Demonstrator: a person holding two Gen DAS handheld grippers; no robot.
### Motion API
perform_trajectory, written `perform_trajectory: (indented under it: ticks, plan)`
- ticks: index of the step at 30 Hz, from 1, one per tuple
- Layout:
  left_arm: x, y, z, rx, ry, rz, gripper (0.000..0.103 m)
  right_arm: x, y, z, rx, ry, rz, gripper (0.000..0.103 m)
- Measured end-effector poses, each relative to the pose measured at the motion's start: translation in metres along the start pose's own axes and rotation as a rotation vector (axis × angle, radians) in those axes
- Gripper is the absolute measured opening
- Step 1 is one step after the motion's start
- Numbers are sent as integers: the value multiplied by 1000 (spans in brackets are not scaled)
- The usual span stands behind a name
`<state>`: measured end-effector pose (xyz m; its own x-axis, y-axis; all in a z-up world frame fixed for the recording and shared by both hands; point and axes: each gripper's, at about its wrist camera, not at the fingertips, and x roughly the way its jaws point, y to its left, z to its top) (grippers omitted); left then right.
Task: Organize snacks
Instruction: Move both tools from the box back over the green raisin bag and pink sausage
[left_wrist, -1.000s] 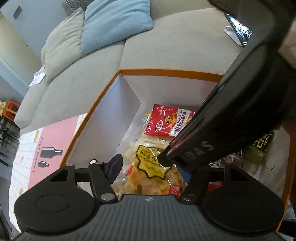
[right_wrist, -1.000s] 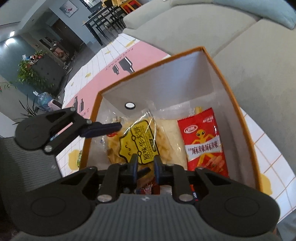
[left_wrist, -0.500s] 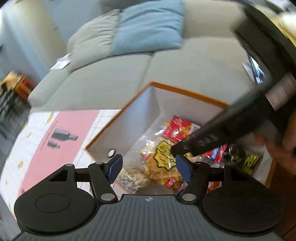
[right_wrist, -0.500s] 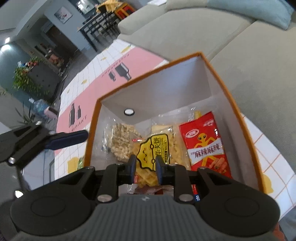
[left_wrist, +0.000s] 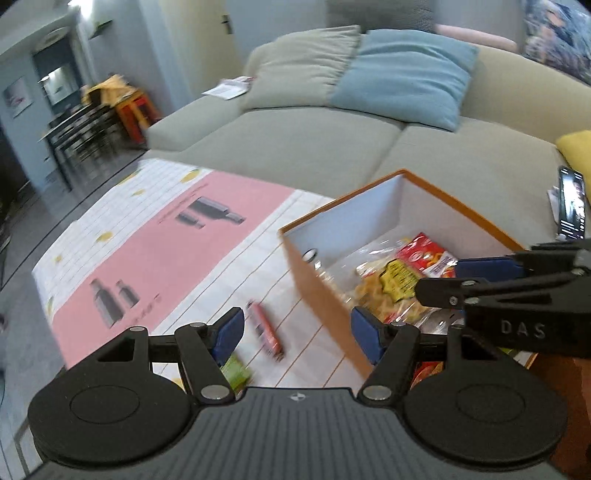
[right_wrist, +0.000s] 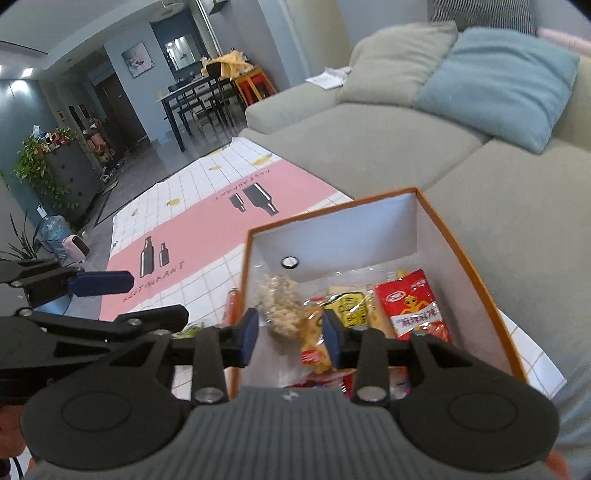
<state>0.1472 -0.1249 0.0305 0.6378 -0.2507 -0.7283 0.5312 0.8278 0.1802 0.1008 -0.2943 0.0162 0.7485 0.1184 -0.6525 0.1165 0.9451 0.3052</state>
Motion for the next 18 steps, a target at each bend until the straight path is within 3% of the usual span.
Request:
perform_trajectory:
  ticks: [11, 18]
  plan:
    - [-23, 47, -59, -108, 60, 96, 78, -13, 73, -50, -166, -21, -67, 42]
    - [-31, 85, -90, -185, 26, 45, 78, 4, 105, -61, -268, 31, 3, 42]
